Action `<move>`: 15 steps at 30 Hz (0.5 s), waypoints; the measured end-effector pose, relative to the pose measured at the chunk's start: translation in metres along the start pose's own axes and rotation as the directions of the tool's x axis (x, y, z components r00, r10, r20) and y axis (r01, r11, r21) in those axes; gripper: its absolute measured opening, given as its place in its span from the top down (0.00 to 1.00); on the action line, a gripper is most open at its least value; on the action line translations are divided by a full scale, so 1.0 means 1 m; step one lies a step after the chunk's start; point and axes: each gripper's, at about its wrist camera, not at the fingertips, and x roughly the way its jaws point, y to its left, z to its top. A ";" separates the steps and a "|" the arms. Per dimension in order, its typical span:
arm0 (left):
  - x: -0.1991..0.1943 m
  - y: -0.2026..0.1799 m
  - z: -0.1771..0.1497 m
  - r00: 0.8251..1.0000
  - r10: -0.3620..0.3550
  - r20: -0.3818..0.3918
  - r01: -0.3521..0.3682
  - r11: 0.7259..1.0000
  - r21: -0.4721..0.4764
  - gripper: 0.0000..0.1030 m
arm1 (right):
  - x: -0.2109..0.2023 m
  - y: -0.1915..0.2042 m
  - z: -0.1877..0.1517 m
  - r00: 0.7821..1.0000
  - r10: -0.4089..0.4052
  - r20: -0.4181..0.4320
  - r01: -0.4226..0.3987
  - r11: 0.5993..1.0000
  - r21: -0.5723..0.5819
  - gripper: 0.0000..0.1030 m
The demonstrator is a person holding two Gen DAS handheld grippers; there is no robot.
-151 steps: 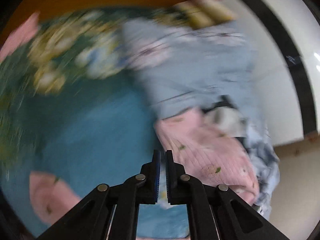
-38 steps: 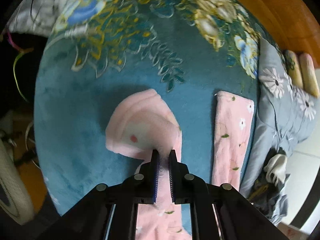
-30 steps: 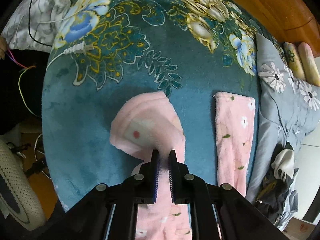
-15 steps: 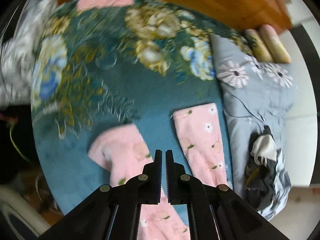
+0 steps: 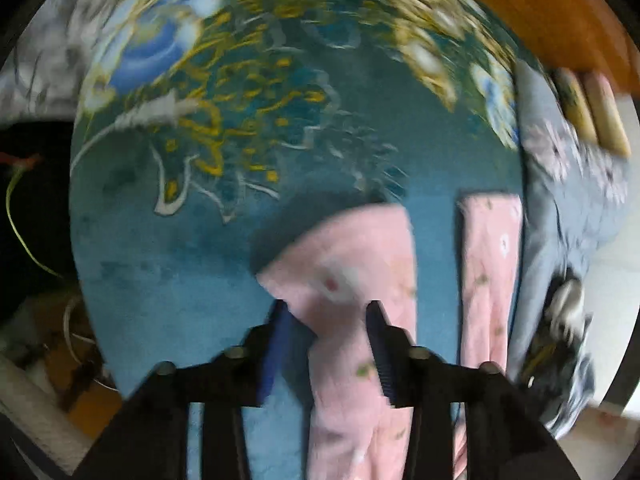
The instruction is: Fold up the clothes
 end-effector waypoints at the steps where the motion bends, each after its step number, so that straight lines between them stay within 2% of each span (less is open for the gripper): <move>1: 0.004 0.007 0.003 1.000 0.002 0.013 -0.002 1.000 -0.025 0.56 | -0.002 0.005 0.000 1.000 -0.015 -0.001 0.015 1.000 -0.021 0.95; 4: 0.019 0.022 0.013 0.999 0.029 0.015 -0.028 0.998 -0.062 0.56 | -0.008 0.014 -0.001 0.999 -0.046 0.002 0.046 0.998 -0.051 0.95; 6: 0.030 0.026 0.016 0.999 0.052 -0.003 -0.052 0.997 -0.053 0.57 | -0.010 0.019 -0.003 0.998 -0.068 0.004 0.068 0.996 -0.066 0.95; 12: 0.045 0.018 0.013 0.999 0.042 -0.017 -0.042 0.999 -0.020 0.59 | -0.005 0.033 -0.008 0.994 -0.109 -0.004 0.109 0.992 -0.065 0.94; 14: 0.045 0.015 0.012 0.999 0.046 -0.013 -0.046 0.999 -0.012 0.65 | -0.003 0.037 -0.010 0.993 -0.121 -0.006 0.121 0.990 -0.068 0.94; 15: 0.045 0.013 0.012 0.999 0.048 -0.011 -0.048 0.999 -0.008 0.84 | -0.002 0.038 -0.010 0.992 -0.126 -0.007 0.125 0.990 -0.069 0.94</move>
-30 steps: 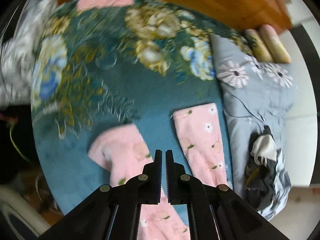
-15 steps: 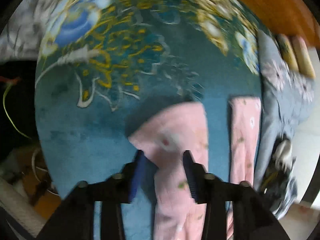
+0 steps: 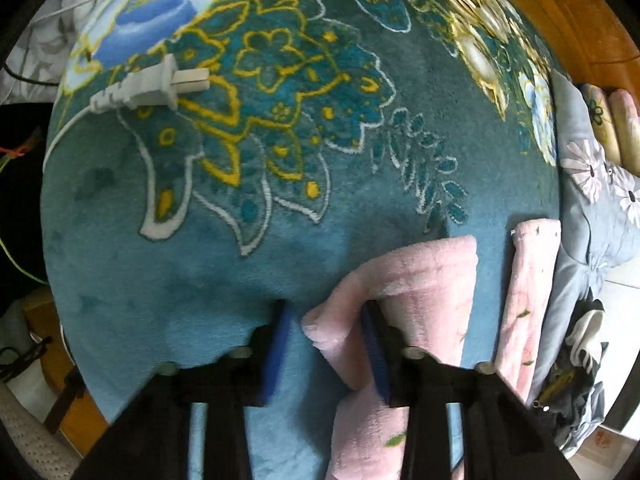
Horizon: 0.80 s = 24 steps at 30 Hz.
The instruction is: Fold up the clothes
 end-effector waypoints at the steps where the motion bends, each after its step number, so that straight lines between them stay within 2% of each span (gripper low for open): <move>1: -0.001 -0.003 -0.001 1.000 -0.006 0.001 0.006 1.000 0.011 0.92 | 0.001 0.001 0.000 1.000 -0.001 -0.001 0.001 1.000 0.002 0.94; 4: -0.010 -0.020 -0.002 1.000 -0.001 0.026 0.000 0.998 0.066 0.93 | 0.002 0.004 -0.002 1.000 0.003 -0.003 -0.003 1.000 0.011 0.94; 7: -0.037 -0.045 0.005 0.997 -0.008 0.075 -0.003 0.989 0.148 0.94 | 0.000 0.007 -0.002 1.000 -0.006 -0.001 0.006 1.000 0.005 0.94; 11: -0.086 -0.073 0.021 0.987 -0.007 0.159 -0.037 0.961 0.274 0.95 | -0.022 0.001 0.006 0.997 0.017 0.073 -0.018 1.000 0.011 0.95; 13: -0.095 -0.076 0.021 0.976 0.077 0.203 -0.147 0.924 0.352 0.95 | -0.032 -0.008 0.011 0.994 0.031 0.101 -0.033 0.999 0.020 0.95; 15: -0.082 -0.059 0.031 0.963 0.178 0.202 -0.246 0.889 0.385 0.95 | -0.029 -0.018 0.012 0.995 0.006 0.099 -0.008 1.000 0.021 0.95; 18: -0.050 -0.029 0.029 0.921 0.336 0.198 -0.389 0.830 0.400 0.95 | -0.005 -0.027 0.007 0.999 -0.033 0.043 0.032 0.999 0.035 0.95; 19: -0.045 -0.022 0.029 0.912 0.362 0.195 -0.411 0.824 0.390 0.95 | 0.004 -0.026 0.004 0.998 -0.051 0.025 0.050 0.998 0.025 0.95; 22: -0.037 -0.015 0.027 0.904 0.385 0.186 -0.427 0.830 0.360 0.95 | 0.027 -0.024 -0.003 0.997 -0.077 -0.016 0.078 0.997 0.018 0.95; 24: -0.039 -0.021 0.026 0.909 0.374 0.181 -0.416 0.830 0.373 0.94 | 0.031 -0.023 -0.005 0.996 -0.081 -0.022 0.081 0.997 0.015 0.95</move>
